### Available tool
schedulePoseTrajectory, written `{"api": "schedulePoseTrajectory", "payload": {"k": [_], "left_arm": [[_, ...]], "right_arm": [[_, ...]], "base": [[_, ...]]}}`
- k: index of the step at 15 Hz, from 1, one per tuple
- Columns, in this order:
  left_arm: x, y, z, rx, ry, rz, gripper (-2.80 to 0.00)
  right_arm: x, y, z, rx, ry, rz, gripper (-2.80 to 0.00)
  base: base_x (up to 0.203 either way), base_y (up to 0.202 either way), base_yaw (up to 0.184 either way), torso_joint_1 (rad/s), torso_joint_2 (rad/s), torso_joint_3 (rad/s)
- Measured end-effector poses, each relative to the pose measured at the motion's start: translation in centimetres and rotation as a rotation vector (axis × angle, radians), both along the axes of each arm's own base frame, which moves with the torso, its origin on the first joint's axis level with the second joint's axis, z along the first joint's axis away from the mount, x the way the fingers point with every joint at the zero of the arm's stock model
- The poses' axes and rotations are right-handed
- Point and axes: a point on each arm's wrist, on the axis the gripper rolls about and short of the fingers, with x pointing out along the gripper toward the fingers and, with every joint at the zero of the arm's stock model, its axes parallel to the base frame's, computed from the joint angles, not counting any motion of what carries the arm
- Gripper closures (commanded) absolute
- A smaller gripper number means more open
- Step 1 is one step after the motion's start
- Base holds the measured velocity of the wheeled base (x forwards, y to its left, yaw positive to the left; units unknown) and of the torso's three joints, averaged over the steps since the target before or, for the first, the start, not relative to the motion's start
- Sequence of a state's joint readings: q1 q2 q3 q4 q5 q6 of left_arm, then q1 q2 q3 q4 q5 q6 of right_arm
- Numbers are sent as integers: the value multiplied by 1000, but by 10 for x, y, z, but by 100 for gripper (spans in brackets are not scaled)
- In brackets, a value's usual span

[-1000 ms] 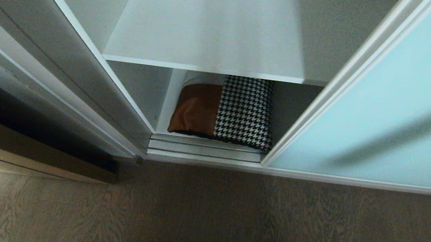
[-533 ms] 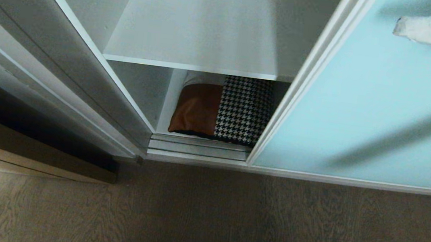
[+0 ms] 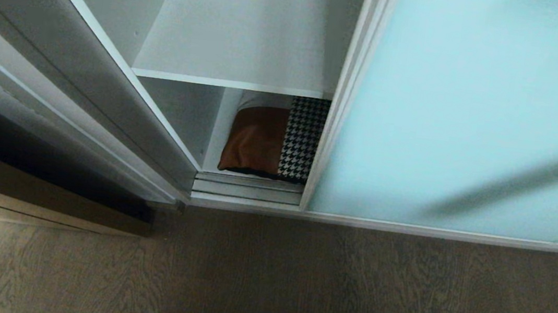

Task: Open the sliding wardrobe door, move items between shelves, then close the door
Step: Close the door

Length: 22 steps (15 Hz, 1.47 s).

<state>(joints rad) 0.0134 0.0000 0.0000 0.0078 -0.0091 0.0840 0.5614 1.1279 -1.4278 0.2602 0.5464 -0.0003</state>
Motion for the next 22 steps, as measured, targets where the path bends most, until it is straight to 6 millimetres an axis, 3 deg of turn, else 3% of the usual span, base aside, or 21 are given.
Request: {"api": "schedulePoseTrajectory", "payload": {"k": [3,6,11,14,17,20,22], "left_arm": [[0,0,0,0,0,0,0],[0,0,0,0,0,0,0],[0,0,0,0,0,0,0],[0,0,0,0,0,0,0],[0,0,0,0,0,0,0],[0,0,0,0,0,0,0],[0,0,0,0,0,0,0]], "right_arm": [[-38,-28,5,34,-43,-69,0],[-63,-52,12,90,-121,-382,0],[-77,-72,13,170,-152,-1105,0],[-86,-75,2,148,-150,-1239,0],[-113,-75,-34,104,-124,-1198,0],[-137,-77,-94,39,-38,-1137,0],[-142,-80,-137,-2,30,-1107,0]], "base": [[0,0,0,0,0,0],[0,0,0,0,0,0],[0,0,0,0,0,0],[0,0,0,0,0,0],[0,0,0,0,0,0],[0,0,0,0,0,0],[0,0,0,0,0,0]]}}
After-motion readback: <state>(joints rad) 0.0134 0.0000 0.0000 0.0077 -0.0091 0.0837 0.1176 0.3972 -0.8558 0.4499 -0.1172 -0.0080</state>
